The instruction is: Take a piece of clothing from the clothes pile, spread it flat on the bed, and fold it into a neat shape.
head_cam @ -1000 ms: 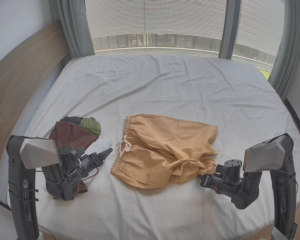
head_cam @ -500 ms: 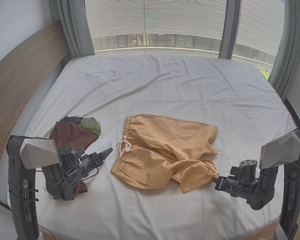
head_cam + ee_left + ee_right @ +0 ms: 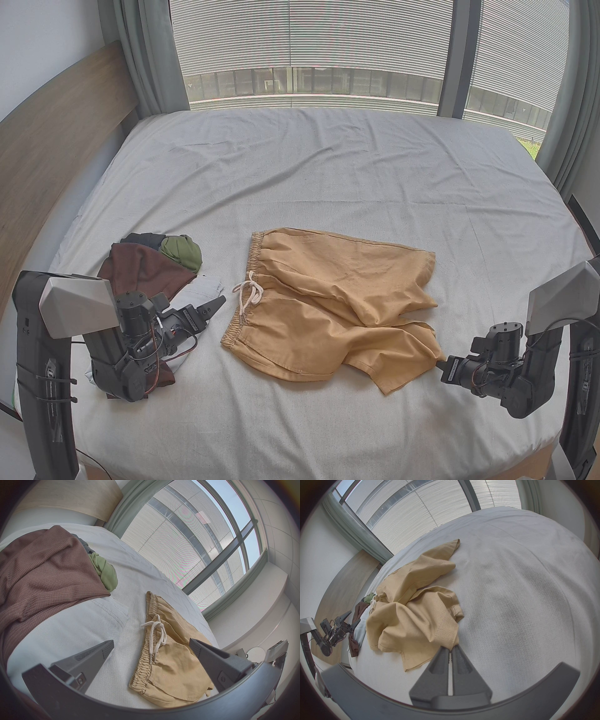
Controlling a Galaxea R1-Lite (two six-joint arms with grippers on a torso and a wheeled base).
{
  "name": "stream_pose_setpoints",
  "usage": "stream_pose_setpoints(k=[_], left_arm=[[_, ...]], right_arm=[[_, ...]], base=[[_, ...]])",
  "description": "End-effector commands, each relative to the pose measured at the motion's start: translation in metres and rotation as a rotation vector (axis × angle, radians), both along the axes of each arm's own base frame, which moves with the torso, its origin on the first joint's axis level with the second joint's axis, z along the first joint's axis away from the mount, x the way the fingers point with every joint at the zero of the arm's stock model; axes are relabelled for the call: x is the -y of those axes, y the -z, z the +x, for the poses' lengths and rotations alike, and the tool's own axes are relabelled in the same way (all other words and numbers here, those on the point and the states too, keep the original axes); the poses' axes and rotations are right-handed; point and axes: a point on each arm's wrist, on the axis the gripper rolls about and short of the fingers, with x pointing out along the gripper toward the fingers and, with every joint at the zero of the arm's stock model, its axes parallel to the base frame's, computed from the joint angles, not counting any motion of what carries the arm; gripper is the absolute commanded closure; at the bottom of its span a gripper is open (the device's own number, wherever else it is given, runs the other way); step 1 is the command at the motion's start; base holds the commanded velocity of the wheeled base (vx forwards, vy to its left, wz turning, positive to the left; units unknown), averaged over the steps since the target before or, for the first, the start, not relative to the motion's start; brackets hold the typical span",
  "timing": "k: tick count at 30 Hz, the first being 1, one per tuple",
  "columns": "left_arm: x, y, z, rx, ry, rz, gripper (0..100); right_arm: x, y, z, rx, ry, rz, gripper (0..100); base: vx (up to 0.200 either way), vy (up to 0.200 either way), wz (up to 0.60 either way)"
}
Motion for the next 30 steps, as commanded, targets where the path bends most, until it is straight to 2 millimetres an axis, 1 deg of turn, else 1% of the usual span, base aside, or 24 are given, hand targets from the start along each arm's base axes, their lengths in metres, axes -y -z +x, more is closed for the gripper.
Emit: stream_pose_setpoints(k=[1, 2, 3, 8, 9, 10, 11, 12, 14, 16, 19, 24, 30], left_arm=[[0.0, 0.0, 0.0, -0.001, 0.0, -0.001, 0], [0.0, 0.0, 0.0, 0.0, 0.0, -0.001, 0], [0.0, 0.0, 0.0, 0.001, 0.001, 0.0, 0], [0.0, 0.0, 0.0, 0.001, 0.001, 0.0, 0], [0.0, 0.0, 0.0, 0.001, 0.001, 0.0, 0], [0.001, -0.001, 0.0, 0.004, 0.002, 0.0, 0], [0.001, -0.001, 0.0, 0.003, 0.002, 0.0, 0], [0.001, -0.001, 0.0, 0.004, 0.002, 0.0, 0], [0.001, -0.001, 0.0, 0.004, 0.004, 0.0, 0], [0.002, -0.001, 0.0, 0.003, 0.005, 0.0, 0], [0.001, 0.0, 0.0, 0.001, 0.004, 0.0, 0], [0.001, 0.0, 0.0, 0.001, 0.004, 0.0, 0], [0.001, 0.0, 0.0, 0.0, 0.004, 0.001, 0]], right_arm=[[-0.002, 0.006, 0.0, -0.017, -0.016, 0.004, 100], [-0.004, 0.006, 0.0, -0.011, -0.024, 0.005, 100], [-0.006, 0.005, 0.0, -0.005, -0.029, 0.008, 0], [-0.023, 0.004, -0.011, -0.013, -0.091, 0.018, 0], [-0.023, 0.004, -0.011, -0.013, -0.091, 0.018, 0], [-0.033, 0.004, -0.018, -0.023, -0.132, 0.017, 0], [-0.034, 0.004, -0.019, -0.023, -0.136, 0.017, 0], [-0.041, 0.004, -0.021, -0.026, -0.153, 0.03, 0], [-0.045, 0.004, -0.021, -0.026, -0.154, 0.043, 0], [-0.061, 0.003, -0.018, -0.02, -0.171, 0.082, 0], [-0.072, 0.011, -0.012, -0.024, -0.168, 0.095, 0], [-0.084, 0.017, -0.011, -0.044, -0.166, 0.139, 0], [-0.087, 0.02, -0.01, -0.058, -0.163, 0.144, 0]], base=[[0.0, 0.0, 0.0], [0.0, 0.0, 0.0], [0.0, 0.0, 0.0], [0.0, 0.0, 0.0], [0.0, 0.0, 0.0], [0.0, 0.0, 0.0], [0.0, 0.0, 0.0], [0.0, 0.0, 0.0], [0.0, 0.0, 0.0], [0.0, 0.0, 0.0], [0.0, 0.0, 0.0], [0.0, 0.0, 0.0], [0.0, 0.0, 0.0]])
